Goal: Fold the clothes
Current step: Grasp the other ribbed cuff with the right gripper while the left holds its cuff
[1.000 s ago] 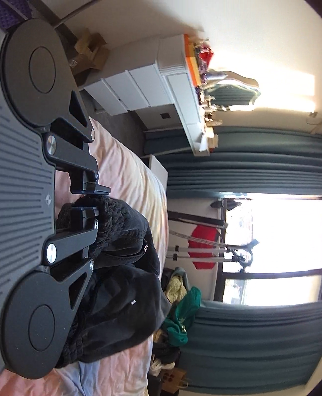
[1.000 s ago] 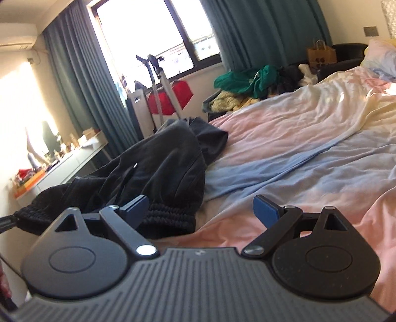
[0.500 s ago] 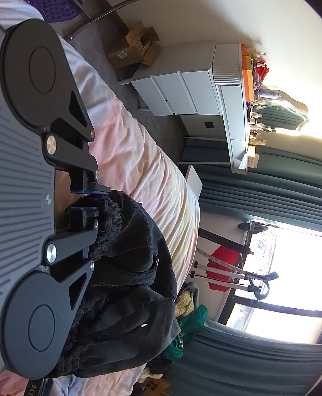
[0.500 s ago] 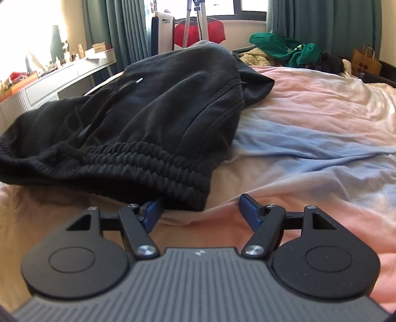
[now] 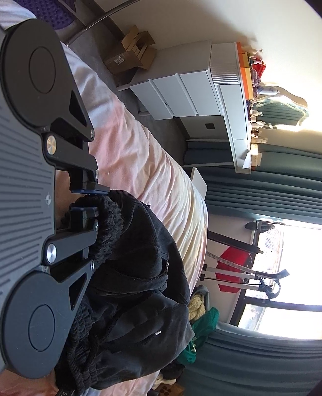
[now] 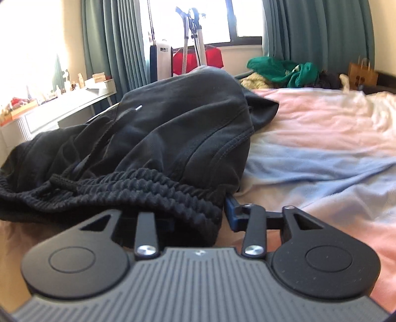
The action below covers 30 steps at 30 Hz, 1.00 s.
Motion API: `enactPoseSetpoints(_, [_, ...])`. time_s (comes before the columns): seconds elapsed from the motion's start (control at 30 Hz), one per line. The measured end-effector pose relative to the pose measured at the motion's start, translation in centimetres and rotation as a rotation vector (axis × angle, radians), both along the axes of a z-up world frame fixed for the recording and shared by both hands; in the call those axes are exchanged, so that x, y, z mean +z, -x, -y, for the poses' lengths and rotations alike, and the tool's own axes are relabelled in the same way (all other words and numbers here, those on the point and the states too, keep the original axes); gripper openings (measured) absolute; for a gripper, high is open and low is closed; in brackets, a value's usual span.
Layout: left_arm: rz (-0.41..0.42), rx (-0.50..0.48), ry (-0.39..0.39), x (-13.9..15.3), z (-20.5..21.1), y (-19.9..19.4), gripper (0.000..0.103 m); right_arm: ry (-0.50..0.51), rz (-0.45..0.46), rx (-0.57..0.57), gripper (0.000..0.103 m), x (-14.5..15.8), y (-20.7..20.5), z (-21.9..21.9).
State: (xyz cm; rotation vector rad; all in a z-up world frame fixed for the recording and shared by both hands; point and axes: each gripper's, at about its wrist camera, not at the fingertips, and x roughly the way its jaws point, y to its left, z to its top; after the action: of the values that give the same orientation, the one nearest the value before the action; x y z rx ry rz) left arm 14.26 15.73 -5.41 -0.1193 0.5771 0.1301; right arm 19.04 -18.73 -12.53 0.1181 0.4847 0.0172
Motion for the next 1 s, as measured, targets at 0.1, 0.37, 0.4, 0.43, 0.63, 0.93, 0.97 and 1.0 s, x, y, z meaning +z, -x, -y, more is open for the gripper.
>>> enactPoseSetpoints(0.1, [0.012, -0.018, 0.001, 0.2, 0.2, 0.3, 0.010, -0.013, 0.032, -0.012, 0.030, 1.0, 1.0, 0.2])
enactPoseSetpoints(0.37, [0.049, -0.079, 0.013, 1.0, 1.0, 1.2, 0.010, -0.071, 0.194, -0.048, 0.018, 5.5, 5.9, 1.1])
enactPoseSetpoints(0.4, [0.055, -0.094, 0.016, 1.1, 1.2, 1.4, 0.010, -0.063, 0.212, -0.052, 0.018, 6.1, 6.7, 1.0])
enactPoseSetpoints(0.43, [0.058, -0.107, 0.030, 1.3, 1.3, 1.7, 0.010, -0.057, 0.230, -0.059, 0.017, 6.8, 7.6, 1.1])
enactPoseSetpoints(0.63, [0.029, -0.137, 0.137, 2.1, 1.5, 3.4, 0.012, -0.029, 0.297, -0.104, 0.016, 9.9, 12.3, 1.8])
enactPoseSetpoints(0.93, [-0.148, -0.110, 0.142, -0.2, 2.0, 3.9, 0.023, -0.347, -0.162, -0.223, 0.016, 2.9, 10.3, 5.4])
enactPoseSetpoints(0.97, [-0.146, -0.114, 0.153, 0.0, 1.9, 4.3, 0.029, -0.377, -0.170, -0.230, 0.016, 2.6, 10.4, 5.7])
enactPoseSetpoints(1.0, [-0.147, -0.118, 0.176, 0.1, 1.7, 4.8, 0.035, -0.408, -0.177, -0.238, 0.015, 2.4, 10.5, 5.9])
